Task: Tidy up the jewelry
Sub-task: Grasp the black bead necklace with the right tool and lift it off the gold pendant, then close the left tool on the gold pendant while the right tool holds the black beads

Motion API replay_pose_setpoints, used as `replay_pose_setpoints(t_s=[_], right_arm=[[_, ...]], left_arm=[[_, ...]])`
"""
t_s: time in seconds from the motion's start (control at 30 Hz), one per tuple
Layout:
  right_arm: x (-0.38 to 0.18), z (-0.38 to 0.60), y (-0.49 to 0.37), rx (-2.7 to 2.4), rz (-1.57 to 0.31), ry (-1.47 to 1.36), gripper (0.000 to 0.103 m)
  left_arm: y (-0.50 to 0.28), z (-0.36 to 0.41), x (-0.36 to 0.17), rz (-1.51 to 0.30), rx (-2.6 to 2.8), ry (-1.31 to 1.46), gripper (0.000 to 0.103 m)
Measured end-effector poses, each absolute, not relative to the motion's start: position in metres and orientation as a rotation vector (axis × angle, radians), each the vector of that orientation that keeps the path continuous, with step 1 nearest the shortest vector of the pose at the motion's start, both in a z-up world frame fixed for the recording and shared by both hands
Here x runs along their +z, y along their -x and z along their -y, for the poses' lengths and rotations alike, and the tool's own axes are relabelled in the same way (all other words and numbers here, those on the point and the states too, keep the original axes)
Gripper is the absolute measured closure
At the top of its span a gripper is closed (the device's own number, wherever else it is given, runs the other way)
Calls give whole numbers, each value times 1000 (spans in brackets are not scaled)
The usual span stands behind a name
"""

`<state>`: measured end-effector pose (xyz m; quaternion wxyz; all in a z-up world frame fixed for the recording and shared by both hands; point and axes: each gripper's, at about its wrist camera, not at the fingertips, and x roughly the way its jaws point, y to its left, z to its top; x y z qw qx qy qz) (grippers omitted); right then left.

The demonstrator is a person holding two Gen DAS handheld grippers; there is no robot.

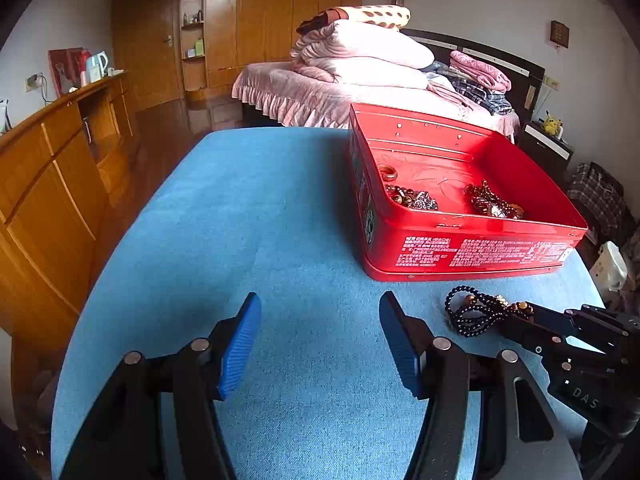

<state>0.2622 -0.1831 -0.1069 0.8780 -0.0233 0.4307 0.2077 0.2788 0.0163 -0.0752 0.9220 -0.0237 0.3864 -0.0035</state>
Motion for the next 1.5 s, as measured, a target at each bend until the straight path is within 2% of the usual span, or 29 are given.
replay_pose_setpoints(t_s=[0.17,0.53,0.8,0.83,0.87,0.93,1.13,1.23,1.27,1.3,1.33,1.37,1.5], right_arm=[[-104,184,-248,430,-885,47,86],[-103,227,-202,331,-894,-13,86],[-105,221,-171,353,-916,54,75],[-104,222,-170,352,-913,53,71],[-103,223,-172,345,-907,53,63],[-100,224,-177,333,-899,78,56],[-104,208,-197,405,-921,148,57],[-110,202,-202,403,-925,177,60],[-110,202,-202,404,-920,184,64],[-110,202,-202,409,-917,187,68],[-110,202,-201,412,-916,185,81],[-110,204,-201,413,-915,181,84],[-109,215,-200,394,-907,132,90]], left_arm=[[-275,-16,-77,-800,-16,49,42],[-268,-4,-81,-815,-47,36,42],[-258,8,-78,-812,-73,17,42],[-257,9,-77,-810,-75,16,42],[-256,9,-76,-809,-78,16,42],[-254,10,-75,-808,-83,15,42],[-253,9,-73,-814,-85,26,41],[-254,9,-75,-818,-83,22,41],[-254,9,-75,-819,-82,20,41],[-255,9,-76,-821,-82,19,41],[-255,10,-76,-823,-81,19,41],[-256,11,-77,-826,-83,19,41],[-258,18,-80,-834,-95,16,41]])
